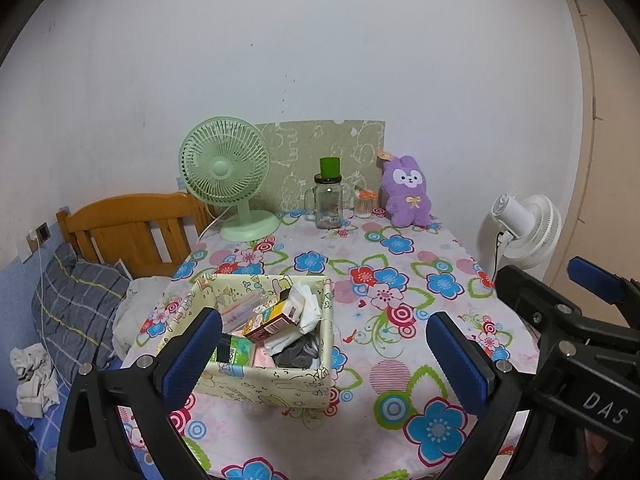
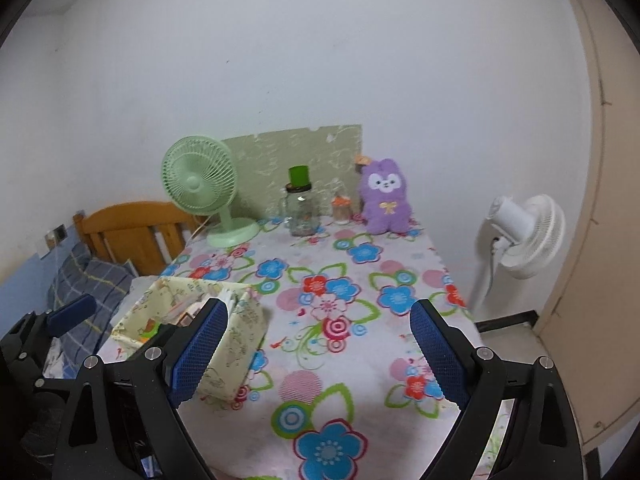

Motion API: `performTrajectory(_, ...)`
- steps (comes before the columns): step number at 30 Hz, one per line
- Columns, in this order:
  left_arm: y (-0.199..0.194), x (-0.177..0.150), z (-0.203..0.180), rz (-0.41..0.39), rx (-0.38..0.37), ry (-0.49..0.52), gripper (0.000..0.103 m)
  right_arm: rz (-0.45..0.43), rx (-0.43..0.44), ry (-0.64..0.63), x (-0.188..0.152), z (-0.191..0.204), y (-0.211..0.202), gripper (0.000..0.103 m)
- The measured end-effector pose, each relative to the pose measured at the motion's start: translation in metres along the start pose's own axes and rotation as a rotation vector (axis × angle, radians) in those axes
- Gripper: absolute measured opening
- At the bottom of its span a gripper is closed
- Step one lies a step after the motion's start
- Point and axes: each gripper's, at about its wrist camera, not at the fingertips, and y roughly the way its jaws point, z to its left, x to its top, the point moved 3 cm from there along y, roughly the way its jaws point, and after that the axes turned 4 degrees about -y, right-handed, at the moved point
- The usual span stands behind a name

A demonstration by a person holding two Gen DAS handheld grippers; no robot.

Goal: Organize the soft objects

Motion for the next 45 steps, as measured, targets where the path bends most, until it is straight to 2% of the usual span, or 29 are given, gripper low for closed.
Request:
performTrajectory(5, -0.007, -0.002, 0.003, -0.012, 0.012, 0.008, 0.103, -0.027, -0.049, -0.006, -0.002, -0.001, -0.013, 0.099)
performTrajectory(13, -0.020, -0.005, 0.010, -0.036, 0.015, 0.001, 0.103, -0.048, -0.068, -0.006, -0.006, 0.001, -0.027, 0.099)
performTrajectory(45, -0.020, -0.004, 0.016, -0.046, 0.019, 0.000, 0.103, -0.068, -0.080, 0.012, -0.006, 0.011, -0.028, 0.102)
